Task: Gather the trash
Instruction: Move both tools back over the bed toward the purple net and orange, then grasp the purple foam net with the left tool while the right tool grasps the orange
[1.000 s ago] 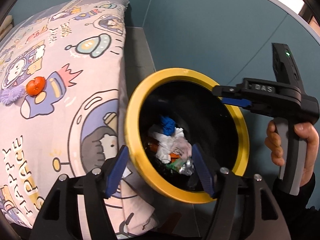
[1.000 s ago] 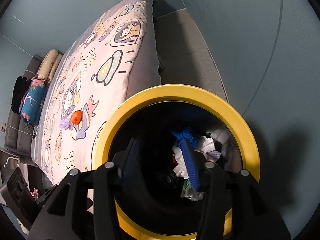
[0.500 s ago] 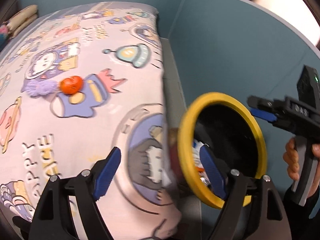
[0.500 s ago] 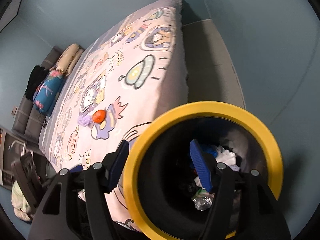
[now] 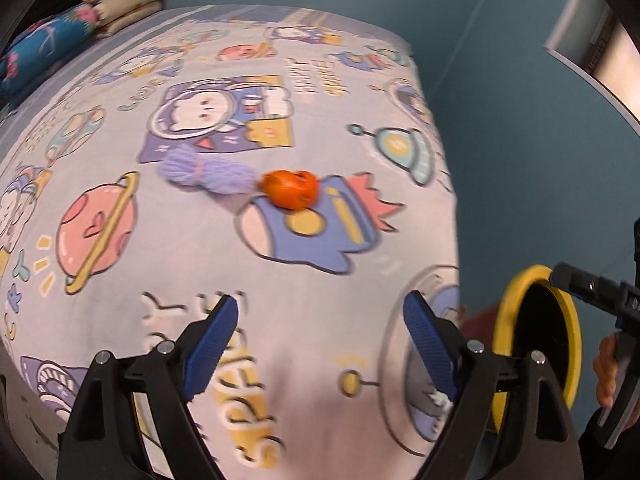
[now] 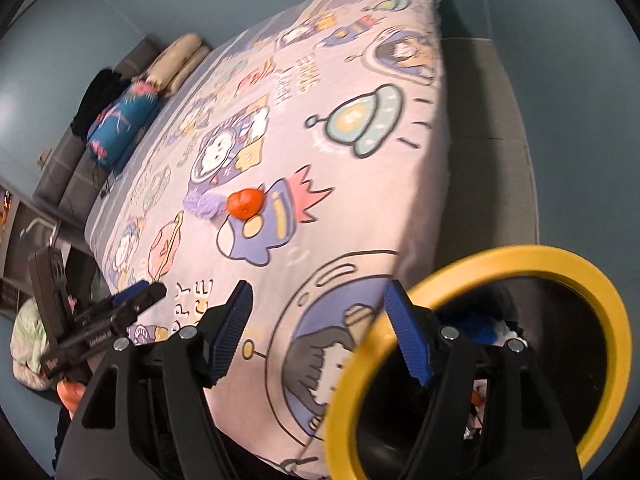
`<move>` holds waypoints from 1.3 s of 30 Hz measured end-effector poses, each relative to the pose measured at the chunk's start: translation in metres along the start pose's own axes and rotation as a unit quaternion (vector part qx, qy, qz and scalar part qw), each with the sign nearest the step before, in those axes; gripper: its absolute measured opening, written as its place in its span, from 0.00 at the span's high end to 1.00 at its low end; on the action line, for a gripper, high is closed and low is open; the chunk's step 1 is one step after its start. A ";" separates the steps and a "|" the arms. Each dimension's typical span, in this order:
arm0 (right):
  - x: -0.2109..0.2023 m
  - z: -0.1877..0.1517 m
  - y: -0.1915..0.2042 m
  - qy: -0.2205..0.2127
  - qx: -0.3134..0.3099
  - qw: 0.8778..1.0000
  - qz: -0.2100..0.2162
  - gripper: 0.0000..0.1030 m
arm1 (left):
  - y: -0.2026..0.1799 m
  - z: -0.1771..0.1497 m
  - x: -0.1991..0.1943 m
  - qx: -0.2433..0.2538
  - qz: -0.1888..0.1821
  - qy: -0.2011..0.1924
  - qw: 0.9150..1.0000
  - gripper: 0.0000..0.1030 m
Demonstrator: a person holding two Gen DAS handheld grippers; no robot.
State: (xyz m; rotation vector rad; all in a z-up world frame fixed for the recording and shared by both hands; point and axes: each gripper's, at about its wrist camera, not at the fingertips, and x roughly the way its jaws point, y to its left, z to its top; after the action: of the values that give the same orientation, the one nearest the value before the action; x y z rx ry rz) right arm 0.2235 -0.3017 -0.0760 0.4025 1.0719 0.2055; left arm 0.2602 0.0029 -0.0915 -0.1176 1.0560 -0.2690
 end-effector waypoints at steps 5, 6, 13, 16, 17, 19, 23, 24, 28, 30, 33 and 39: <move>0.029 0.009 0.031 0.023 -0.038 0.999 0.002 0.36 | 0.030 0.012 0.014 -0.022 0.025 0.007 0.999 0.21; 0.035 0.011 0.035 0.026 -0.044 0.999 0.003 0.36 | 0.037 0.016 0.018 -0.029 0.029 0.009 0.999 0.21; 0.085 0.030 0.067 0.058 -0.097 0.994 -0.006 0.32 | 0.082 0.046 0.044 -0.076 0.052 0.016 0.996 0.21; 0.104 0.037 0.077 0.069 -0.117 0.991 -0.013 0.32 | 0.096 0.060 0.055 -0.092 0.056 0.020 0.994 0.20; 0.113 0.040 0.081 0.075 -0.123 0.989 -0.018 0.32 | 0.100 0.065 0.059 -0.099 0.057 0.022 0.993 0.20; 0.128 0.046 0.087 0.083 -0.133 0.987 -0.020 0.32 | 0.112 0.077 0.071 -0.120 0.056 0.032 0.991 0.20; 0.157 0.057 0.105 0.089 -0.168 0.981 -0.029 0.32 | 0.132 0.094 0.094 -0.154 0.061 0.049 0.985 0.20; 0.162 0.059 0.109 0.089 -0.178 0.979 -0.029 0.32 | 0.137 0.097 0.099 -0.165 0.060 0.052 0.983 0.20; 0.184 0.066 0.127 0.080 -0.225 0.970 -0.040 0.32 | 0.152 0.105 0.117 -0.209 0.043 0.068 0.975 0.20; 0.196 0.071 0.133 0.079 -0.244 0.966 -0.043 0.32 | 0.157 0.107 0.123 -0.227 0.033 0.075 0.971 0.20; 0.212 0.077 0.137 0.087 -0.248 0.964 -0.046 0.32 | 0.162 0.109 0.129 -0.256 0.004 0.082 0.963 0.20; 0.233 0.084 0.146 0.092 -0.258 0.960 -0.047 0.32 | 0.162 0.123 0.142 -0.297 -0.038 0.094 0.950 0.20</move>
State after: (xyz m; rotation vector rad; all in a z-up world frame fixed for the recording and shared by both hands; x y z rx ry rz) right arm 0.4115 -0.1047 -0.1687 -0.1411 1.1695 0.4327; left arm 0.4595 0.1154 -0.1871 -0.6862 1.2995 -0.0219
